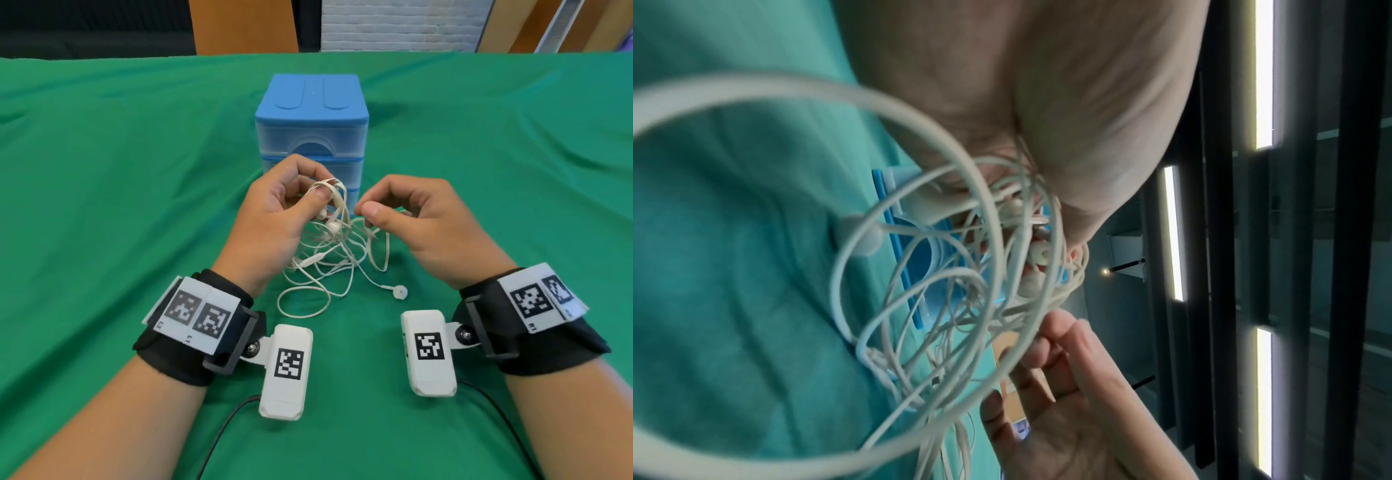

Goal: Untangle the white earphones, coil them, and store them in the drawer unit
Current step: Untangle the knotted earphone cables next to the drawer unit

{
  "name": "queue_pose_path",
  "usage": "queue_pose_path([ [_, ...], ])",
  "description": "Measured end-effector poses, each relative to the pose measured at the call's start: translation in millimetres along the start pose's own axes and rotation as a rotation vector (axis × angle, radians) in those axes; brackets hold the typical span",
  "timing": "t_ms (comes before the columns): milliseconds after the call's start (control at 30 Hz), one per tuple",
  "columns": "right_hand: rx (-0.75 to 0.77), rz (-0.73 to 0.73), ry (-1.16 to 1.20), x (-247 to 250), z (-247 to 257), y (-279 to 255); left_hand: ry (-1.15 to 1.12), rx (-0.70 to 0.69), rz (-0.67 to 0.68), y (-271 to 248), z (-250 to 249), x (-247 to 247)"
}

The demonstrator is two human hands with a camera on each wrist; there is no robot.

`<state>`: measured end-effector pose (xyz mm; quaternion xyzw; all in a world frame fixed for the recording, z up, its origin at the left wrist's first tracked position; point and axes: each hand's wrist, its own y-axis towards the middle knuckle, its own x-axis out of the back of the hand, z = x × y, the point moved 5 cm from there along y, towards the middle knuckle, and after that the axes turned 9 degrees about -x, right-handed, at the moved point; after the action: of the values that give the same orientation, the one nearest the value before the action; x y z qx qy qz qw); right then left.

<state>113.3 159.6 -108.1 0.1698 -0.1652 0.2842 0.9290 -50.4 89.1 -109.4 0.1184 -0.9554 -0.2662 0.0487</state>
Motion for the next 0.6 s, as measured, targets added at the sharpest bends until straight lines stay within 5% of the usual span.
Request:
queue_pose_path([
  [167, -0.029, 0.173, -0.062, -11.6, -3.2, -2.9, 0.043, -0.007, -0.016, 0.0, 0.4, 1.4],
  [433, -0.016, 0.052, 0.014, 1.2, -5.4, 0.4, 0.006, 0.057, -0.084, -0.8, 2.4, 6.0],
  [600, -0.034, -0.078, 0.262, 13.6, -2.3, 1.5, -0.006, 0.152, -0.114, -1.6, 5.7, 7.1],
])
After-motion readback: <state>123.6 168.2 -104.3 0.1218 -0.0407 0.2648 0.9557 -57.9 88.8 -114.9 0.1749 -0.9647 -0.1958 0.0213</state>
